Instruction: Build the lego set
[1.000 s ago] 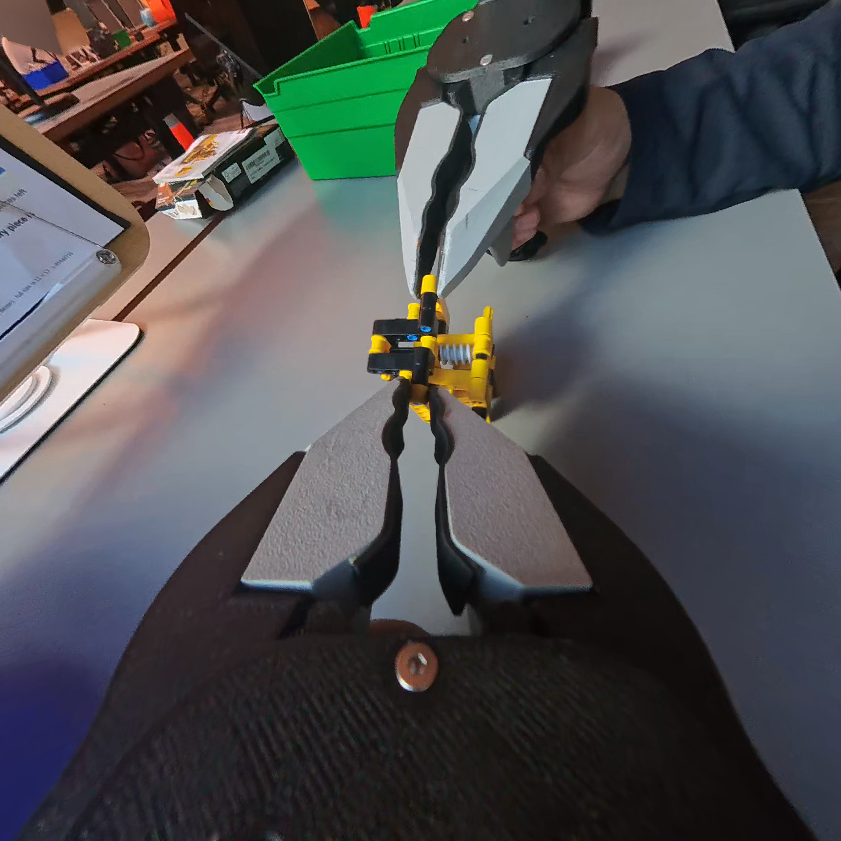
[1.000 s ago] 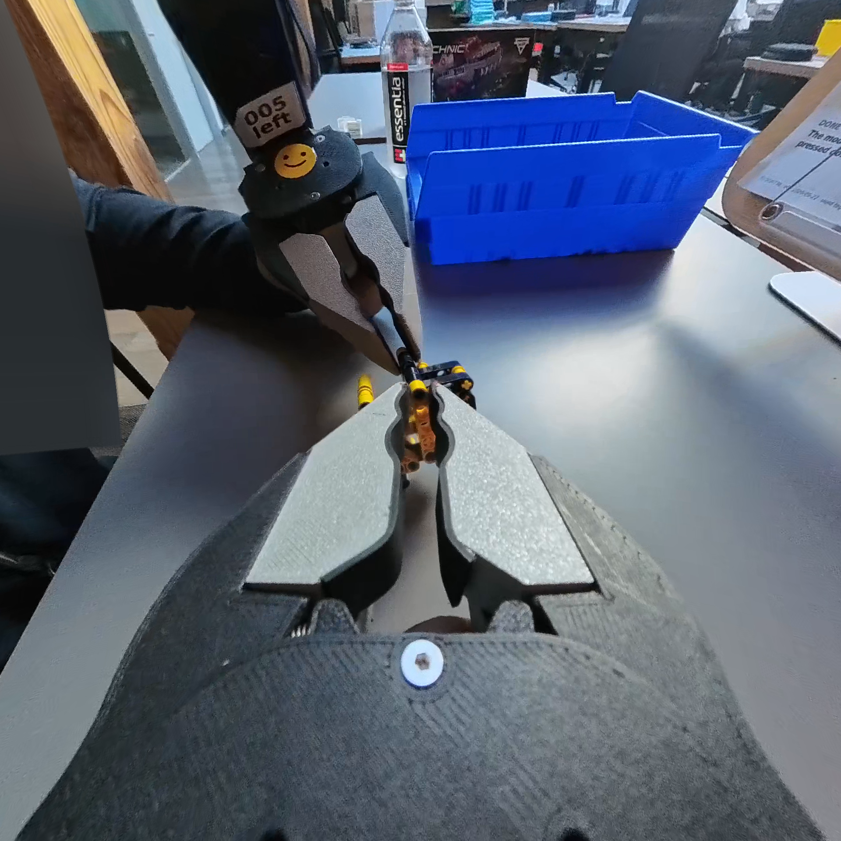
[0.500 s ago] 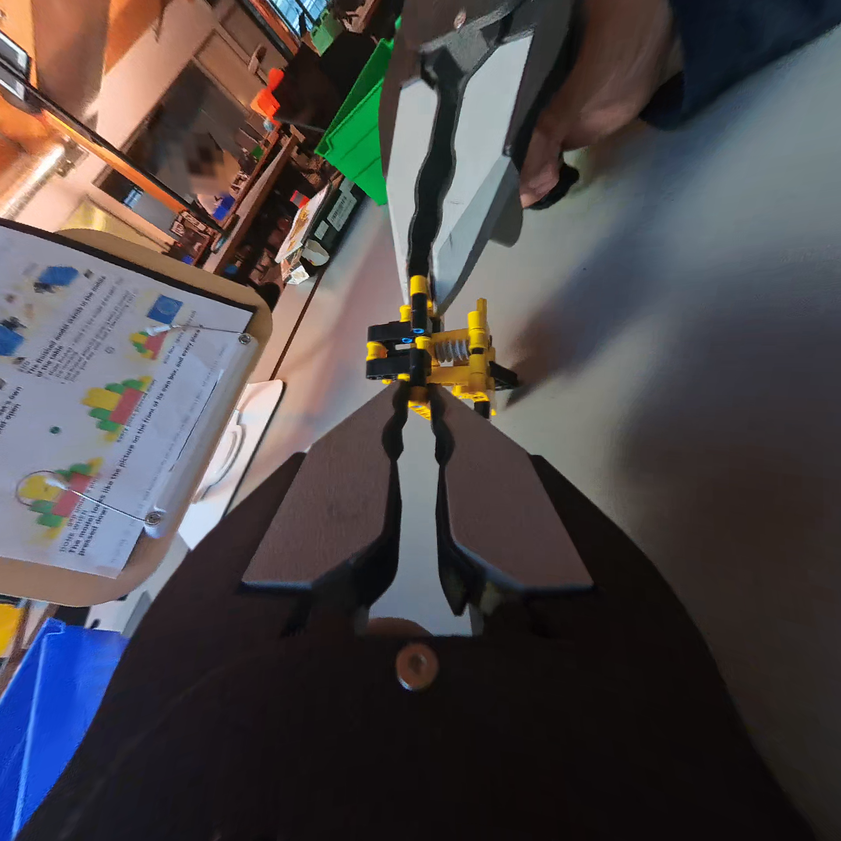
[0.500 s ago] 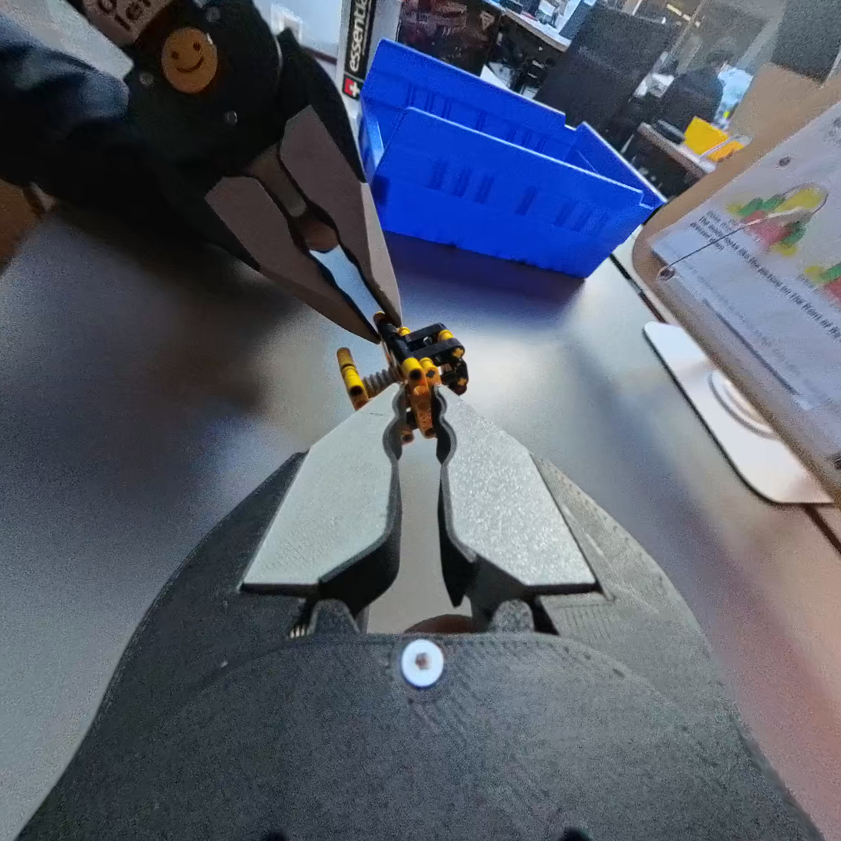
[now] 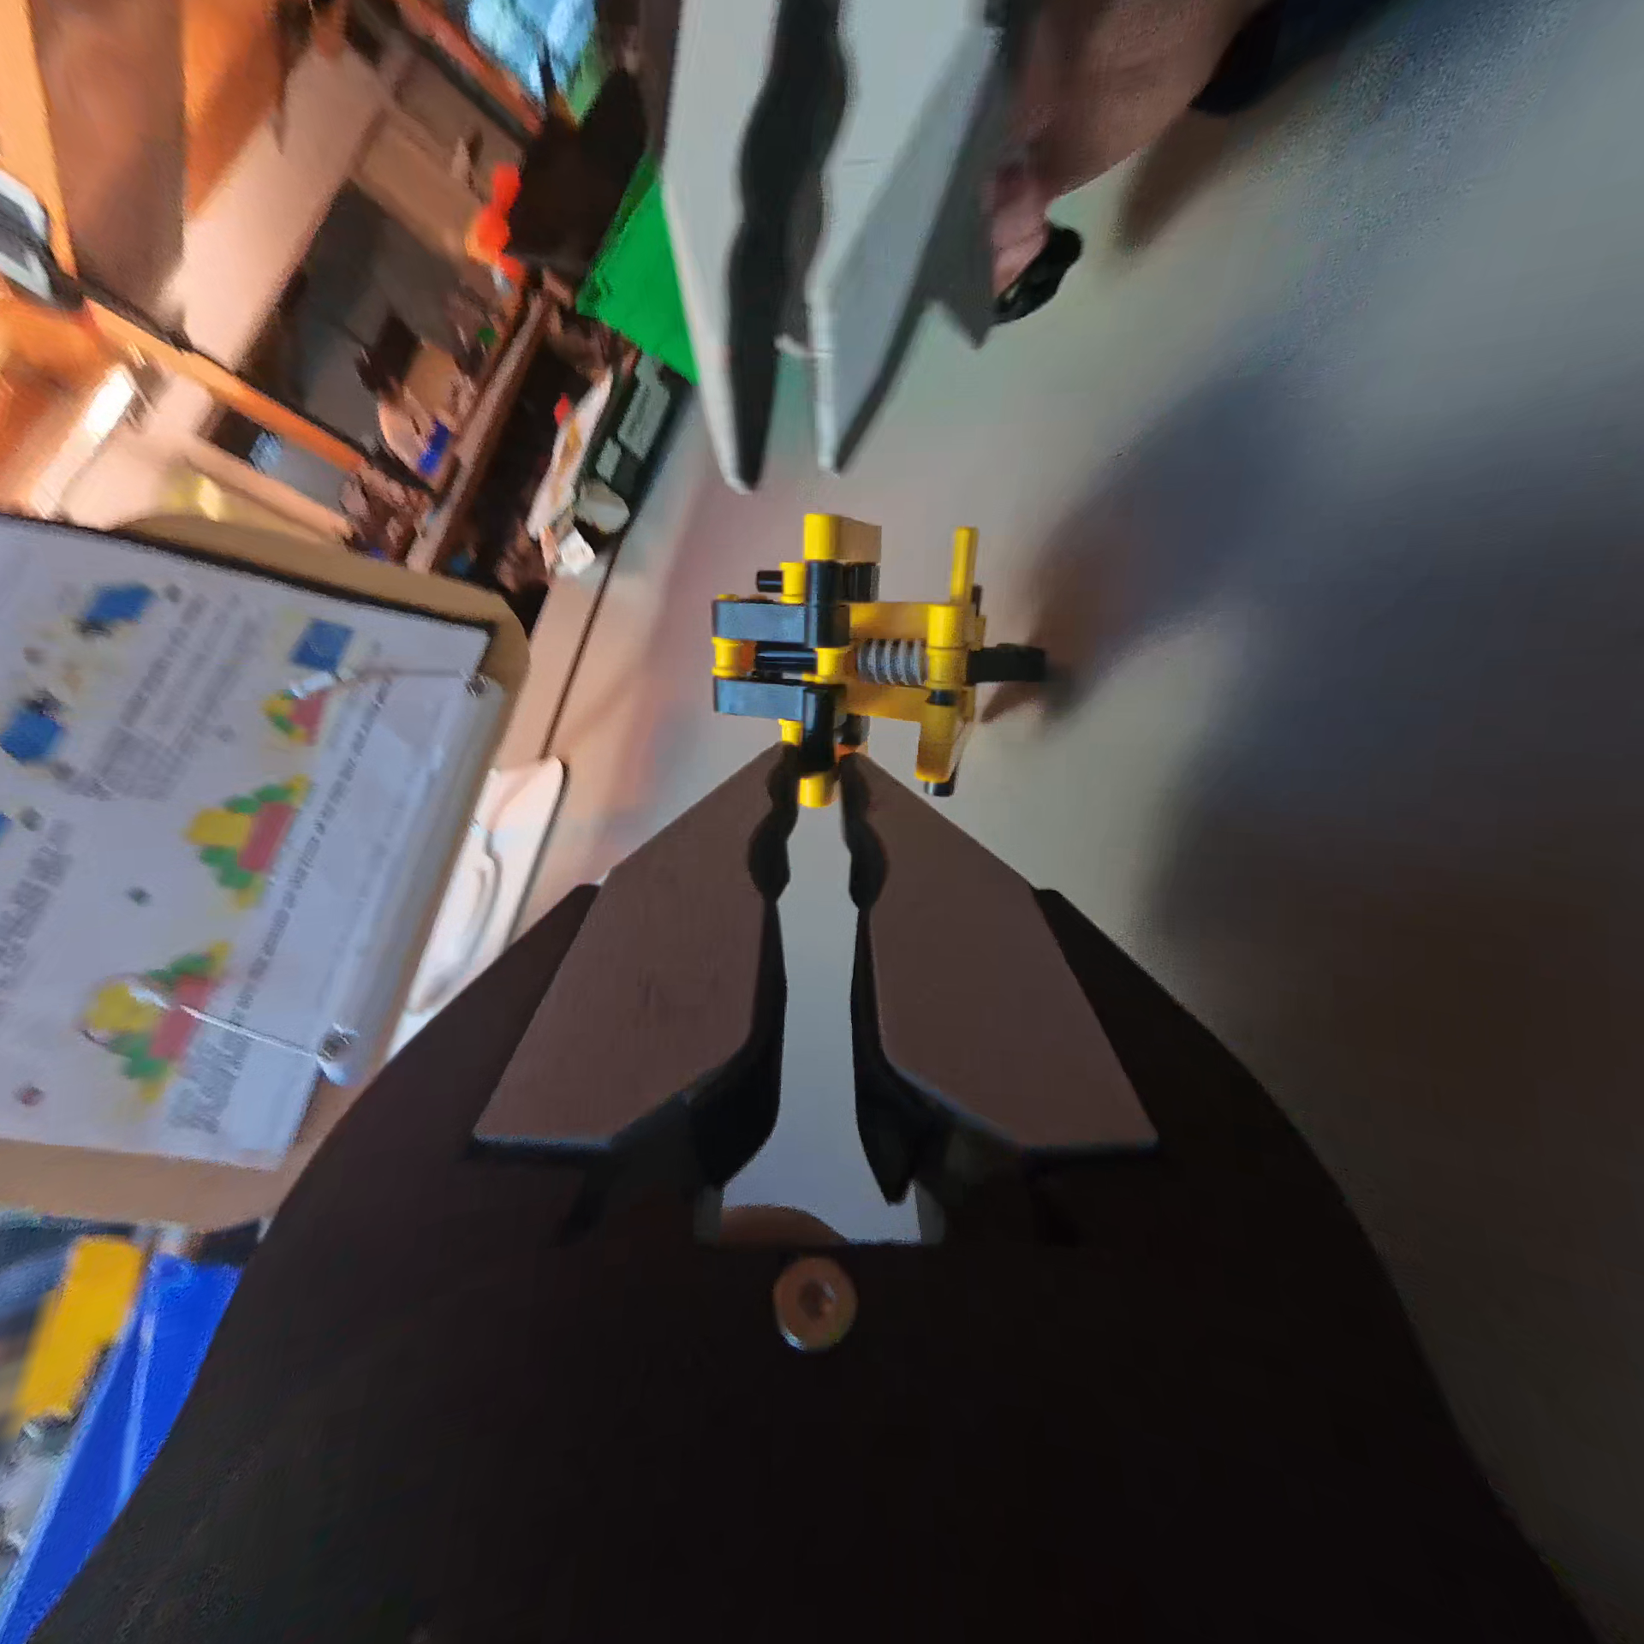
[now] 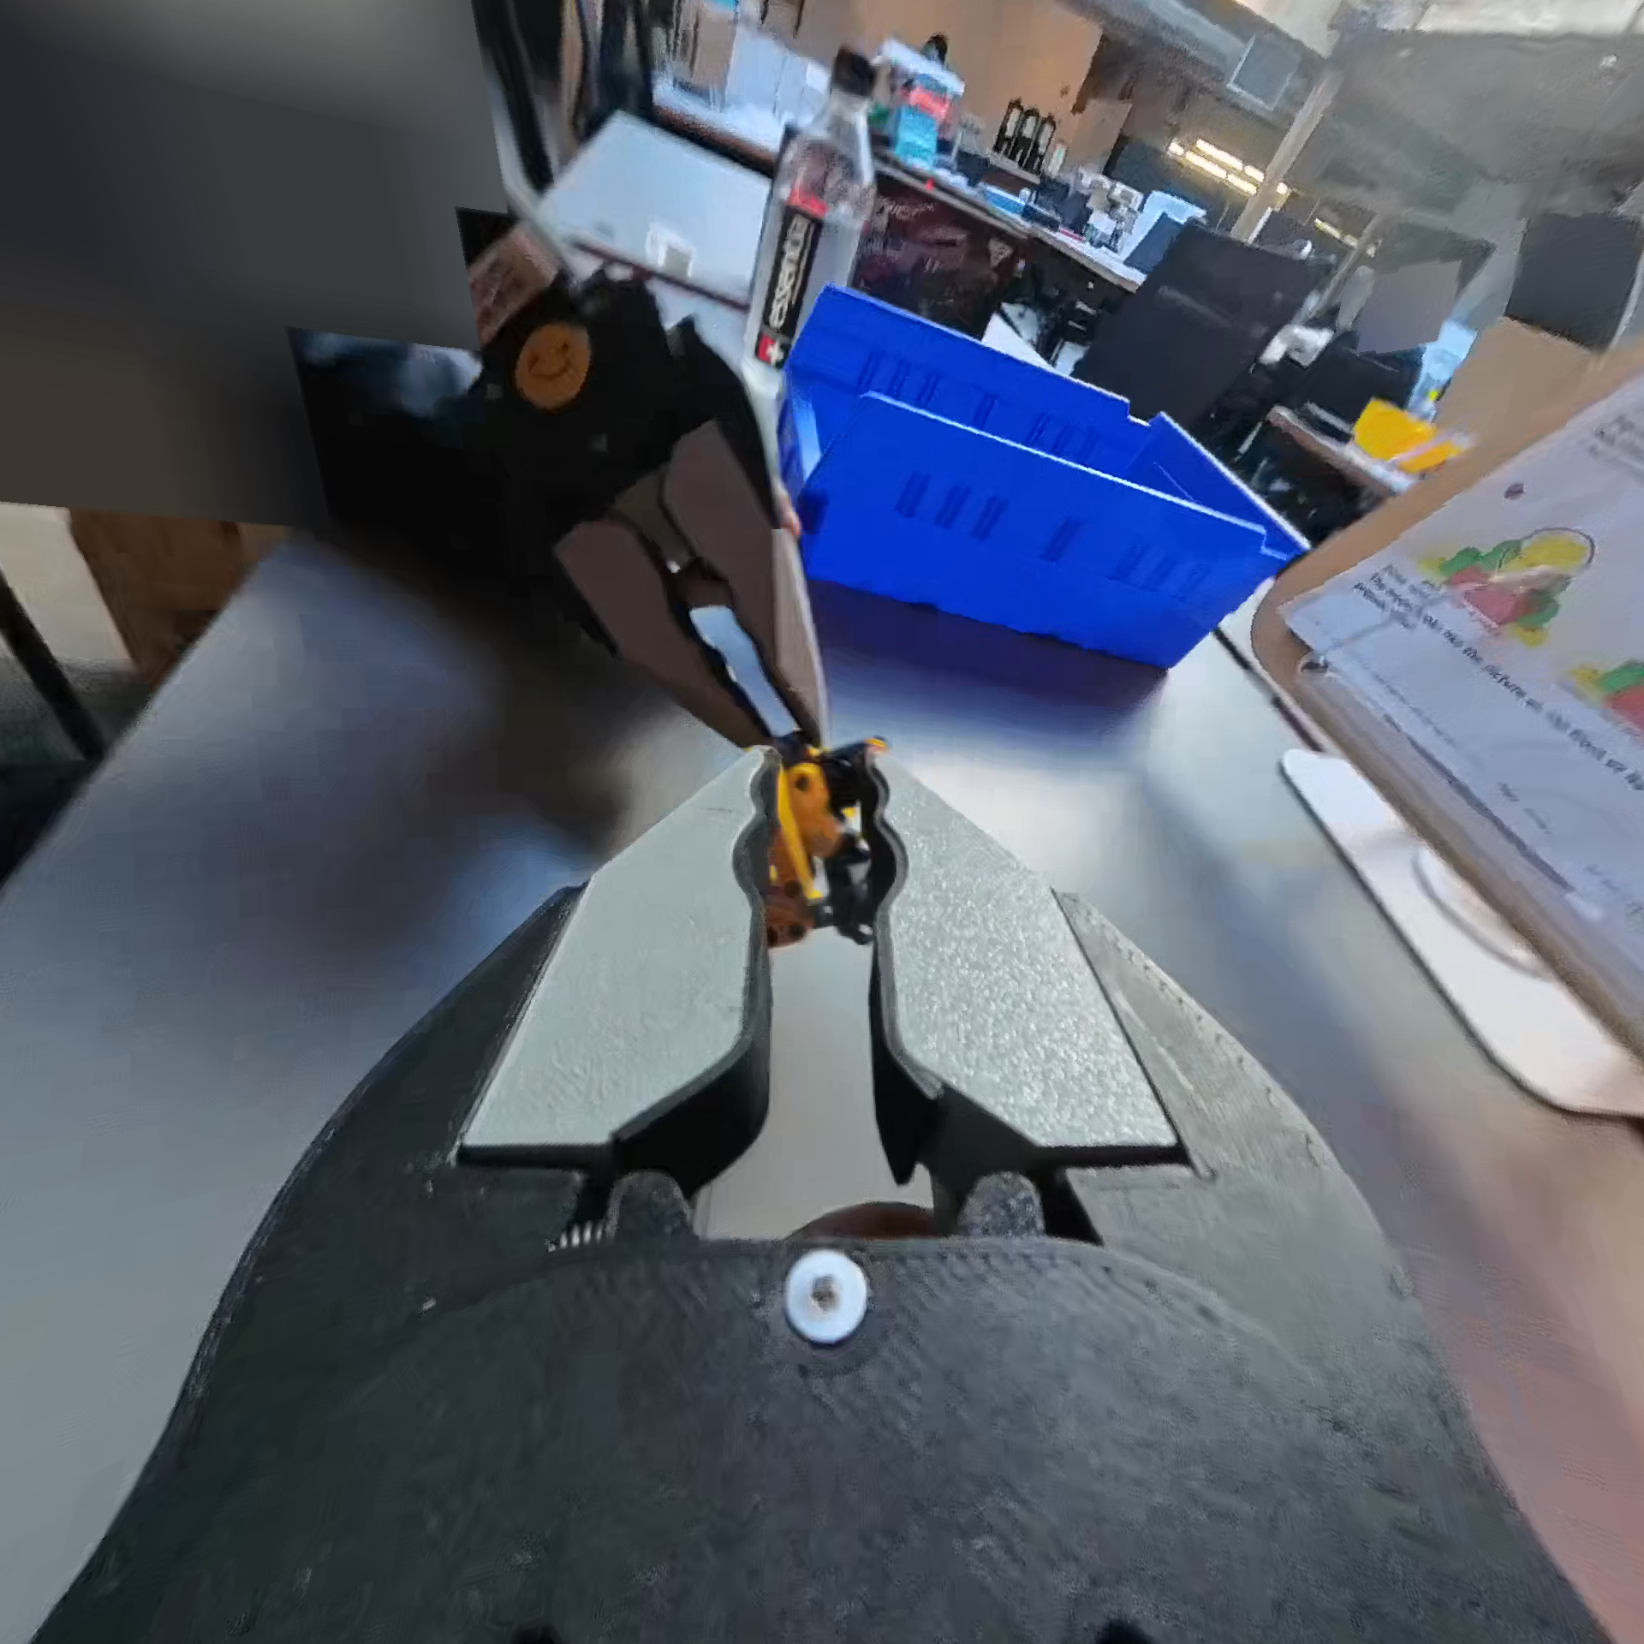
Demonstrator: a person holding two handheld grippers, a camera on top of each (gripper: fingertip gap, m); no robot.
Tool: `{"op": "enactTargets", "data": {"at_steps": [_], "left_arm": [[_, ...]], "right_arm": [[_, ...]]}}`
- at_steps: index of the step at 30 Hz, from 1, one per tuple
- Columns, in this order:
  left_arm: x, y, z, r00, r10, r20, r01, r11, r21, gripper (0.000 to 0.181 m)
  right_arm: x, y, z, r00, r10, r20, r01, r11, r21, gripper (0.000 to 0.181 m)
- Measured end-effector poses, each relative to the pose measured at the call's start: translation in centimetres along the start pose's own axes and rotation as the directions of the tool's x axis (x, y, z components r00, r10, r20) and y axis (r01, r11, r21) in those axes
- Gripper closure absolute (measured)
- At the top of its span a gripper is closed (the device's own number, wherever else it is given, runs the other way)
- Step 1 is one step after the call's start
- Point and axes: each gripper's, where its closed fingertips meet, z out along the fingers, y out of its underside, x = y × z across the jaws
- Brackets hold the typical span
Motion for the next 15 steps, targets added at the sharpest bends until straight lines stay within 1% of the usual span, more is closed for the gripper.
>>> {"op": "enactTargets", "data": {"at_steps": [1,3,5,7,10,13,15], "left_arm": [[0.0,-0.3,-0.2,1.0,0.029,0.005,-0.029,0.999,0.029,0.176],[0.3,0.2,-0.1,0.999,0.053,0.004,-0.053,0.999,0.002,0.176],[0.3,0.3,-0.2,0.992,0.122,0.028,-0.122,0.992,-0.013,0.176],[0.6,0.0,-0.5,0.98,0.194,0.04,-0.194,0.981,-0.003,0.177],[1.0,0.0,-0.8,0.96,0.275,0.054,-0.276,0.961,0.006,0.177],[0.8,0.3,-0.7,0.96,0.274,0.061,-0.274,0.962,-0.013,0.178],[0.9,0.4,-0.7,0.956,0.288,0.061,-0.287,0.958,-0.025,0.178]], "right_arm": [[0.6,0.0,-0.4,0.998,0.07,0.004,-0.07,0.997,0.015,0.165],[2.3,0.8,-1.1,0.98,0.197,-0.028,-0.197,0.98,0.005,0.169],[3.1,2.5,-1.4,0.953,0.299,-0.049,-0.301,0.952,-0.052,0.171],[2.9,3.8,-1.2,0.924,0.381,-0.028,-0.382,0.919,-0.101,0.169],[1.8,4.1,-0.6,0.879,0.475,0.047,-0.468,0.877,-0.114,0.167],[0.6,4.0,-0.3,0.821,0.554,0.138,-0.536,0.831,-0.149,0.171],[0.8,3.7,-0.2,0.822,0.554,0.134,-0.54,0.832,-0.126,0.176]]}}
